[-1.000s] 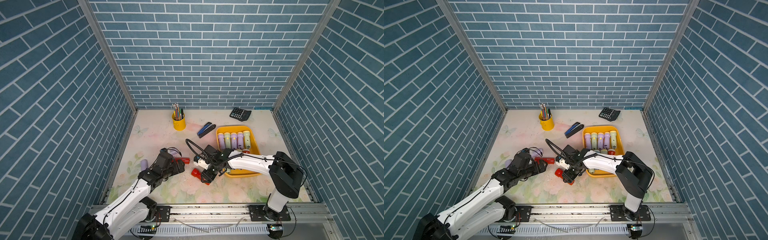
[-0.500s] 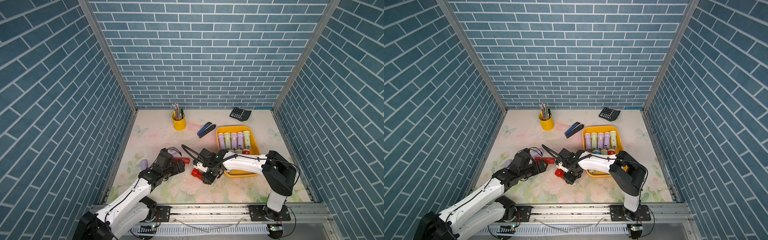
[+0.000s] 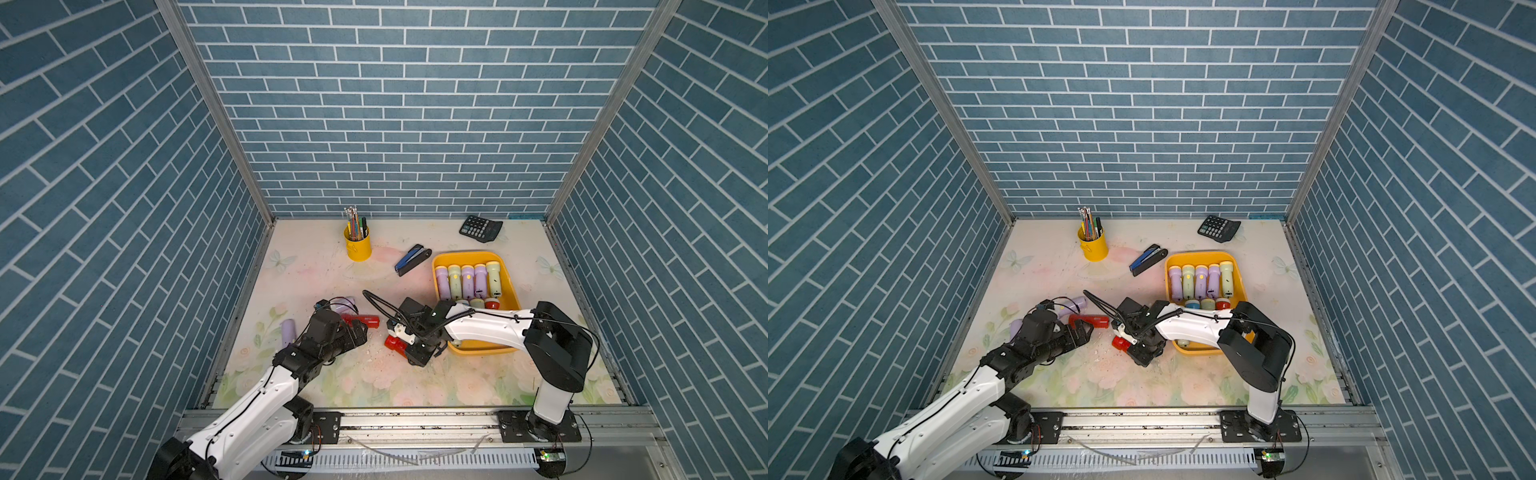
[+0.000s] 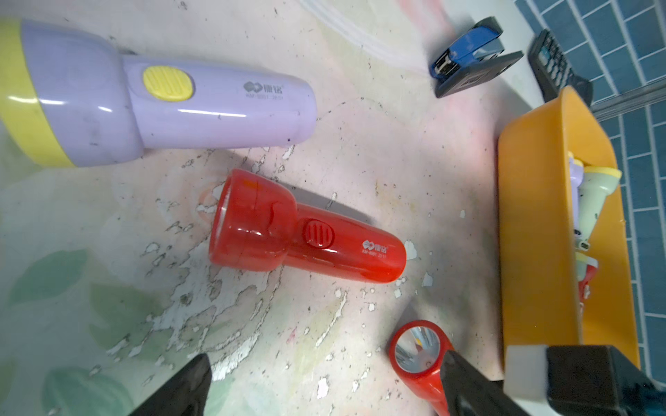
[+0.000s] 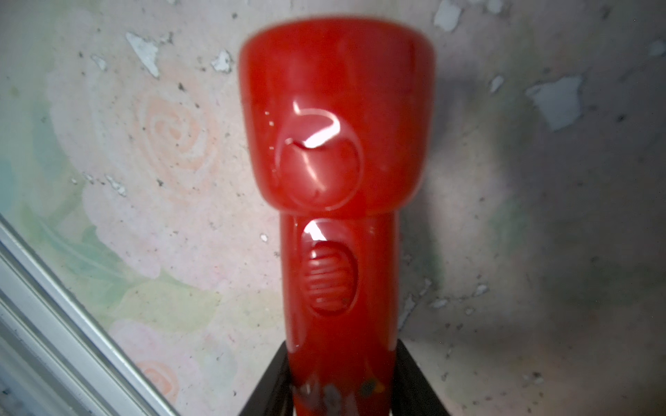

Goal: Put the flashlights into the storage boxes
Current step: Pick up the flashlight from the center of the board, then place the flashlight at the storage box.

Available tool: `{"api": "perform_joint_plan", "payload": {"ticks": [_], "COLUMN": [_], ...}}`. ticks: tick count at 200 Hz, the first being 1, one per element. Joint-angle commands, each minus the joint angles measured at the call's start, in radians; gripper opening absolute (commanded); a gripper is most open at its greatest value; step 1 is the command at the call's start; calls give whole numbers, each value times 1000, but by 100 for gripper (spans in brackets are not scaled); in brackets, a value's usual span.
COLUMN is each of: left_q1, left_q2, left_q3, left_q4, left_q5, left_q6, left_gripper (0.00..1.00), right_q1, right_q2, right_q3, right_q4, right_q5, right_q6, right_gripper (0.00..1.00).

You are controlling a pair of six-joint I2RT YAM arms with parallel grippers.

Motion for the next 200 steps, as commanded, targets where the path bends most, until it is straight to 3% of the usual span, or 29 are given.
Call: {"api": "perform_joint_plan", "payload": {"ticks": [1,35,77,124,200], "left_q1": [30,52,52,53,49], "left_q2": [-58,-194,-214,-14,356], "left_q3": [-60,-178,-154,-87,66], "left_q4": [77,178,101,201,382], "left_q5": [-6,-6,-20,99,334], "left_q6": [-66,-168,-167,-77,21], "left_gripper": [100,100,100,99,88], "right_q1": [1,-29,-117,-262,-586], "right_q2": [-60,-116,-190,-289,-437], "right_q3": [-26,-57,-88,-162,-289], "right_q4": [24,79,130,190,215], "right_q5": [8,-37,-105,-188,-347], "right_q6": [-10,38,85,146,222], "right_gripper": [34,31,29,27,26]}}
